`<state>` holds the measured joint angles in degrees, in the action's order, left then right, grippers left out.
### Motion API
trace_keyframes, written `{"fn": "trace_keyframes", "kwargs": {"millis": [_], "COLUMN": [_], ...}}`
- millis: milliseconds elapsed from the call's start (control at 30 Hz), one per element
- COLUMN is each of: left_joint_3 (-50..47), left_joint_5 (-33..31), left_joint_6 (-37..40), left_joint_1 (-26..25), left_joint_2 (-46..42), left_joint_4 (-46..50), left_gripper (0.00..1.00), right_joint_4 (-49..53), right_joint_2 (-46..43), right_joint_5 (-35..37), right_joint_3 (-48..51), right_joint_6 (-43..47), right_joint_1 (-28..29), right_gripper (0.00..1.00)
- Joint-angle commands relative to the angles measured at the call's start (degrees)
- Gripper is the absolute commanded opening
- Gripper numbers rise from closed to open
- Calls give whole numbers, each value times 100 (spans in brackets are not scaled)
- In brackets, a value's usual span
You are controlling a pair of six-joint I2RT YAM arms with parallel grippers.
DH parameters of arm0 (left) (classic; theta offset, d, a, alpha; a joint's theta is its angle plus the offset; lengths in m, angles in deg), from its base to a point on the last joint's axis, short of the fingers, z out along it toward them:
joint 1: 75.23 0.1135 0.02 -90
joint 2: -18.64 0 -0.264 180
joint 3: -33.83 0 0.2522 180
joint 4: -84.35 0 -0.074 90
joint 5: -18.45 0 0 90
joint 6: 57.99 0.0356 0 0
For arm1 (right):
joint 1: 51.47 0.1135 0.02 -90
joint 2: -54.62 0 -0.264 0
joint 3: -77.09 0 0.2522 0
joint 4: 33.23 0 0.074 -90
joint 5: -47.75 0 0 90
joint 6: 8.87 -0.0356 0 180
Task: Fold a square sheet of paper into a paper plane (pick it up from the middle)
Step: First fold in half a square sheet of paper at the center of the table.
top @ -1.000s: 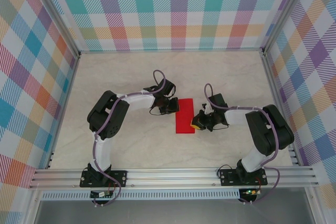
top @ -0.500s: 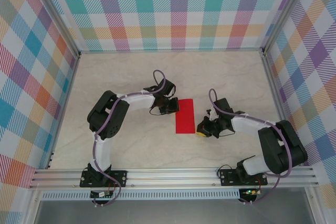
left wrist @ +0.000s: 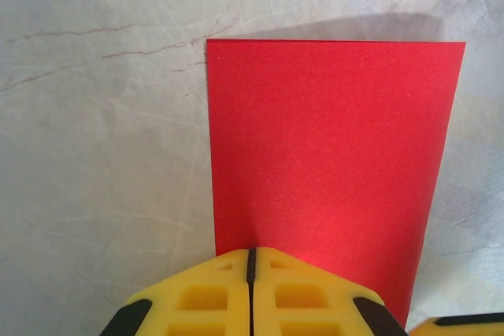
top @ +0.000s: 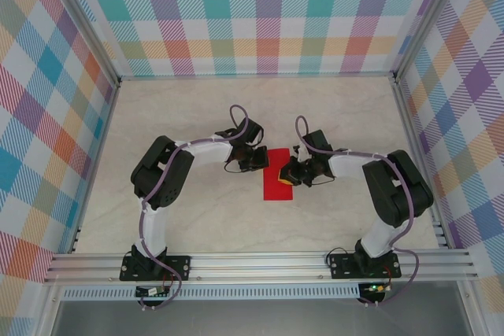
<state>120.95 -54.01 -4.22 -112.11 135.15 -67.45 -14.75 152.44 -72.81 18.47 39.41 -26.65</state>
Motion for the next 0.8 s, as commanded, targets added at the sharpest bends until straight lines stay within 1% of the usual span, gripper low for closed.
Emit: {"fn": "trace_keyframes", "kwargs": {"millis": [0, 167, 367, 600, 767], "left_joint_3": [-393, -393, -402, -386, -334], "left_joint_5": [-550, -567, -622, -612, -539], "left_joint_6": [27, 26, 1, -35, 10], "left_joint_1": [-1, -3, -3, -3, -3], "left_joint_2": [642, 665, 679, 698, 663], "left_joint_4": [1186, 1199, 1187, 1153, 1134], "left_gripper": [6, 5, 5, 5, 5], "right_joint_4": [-53, 66, 478, 622, 734], "right_joint_2": [170, 68, -303, -725, -1140], "right_joint_5": [-191, -273, -56, 115, 342], "right_joint_3": [38, 422, 929, 1568, 1596], "right_joint_6": [337, 545, 787, 684, 647], "right_joint_1": [31, 32, 94, 120, 123], "right_gripper": [5, 5, 5, 5, 5]}}
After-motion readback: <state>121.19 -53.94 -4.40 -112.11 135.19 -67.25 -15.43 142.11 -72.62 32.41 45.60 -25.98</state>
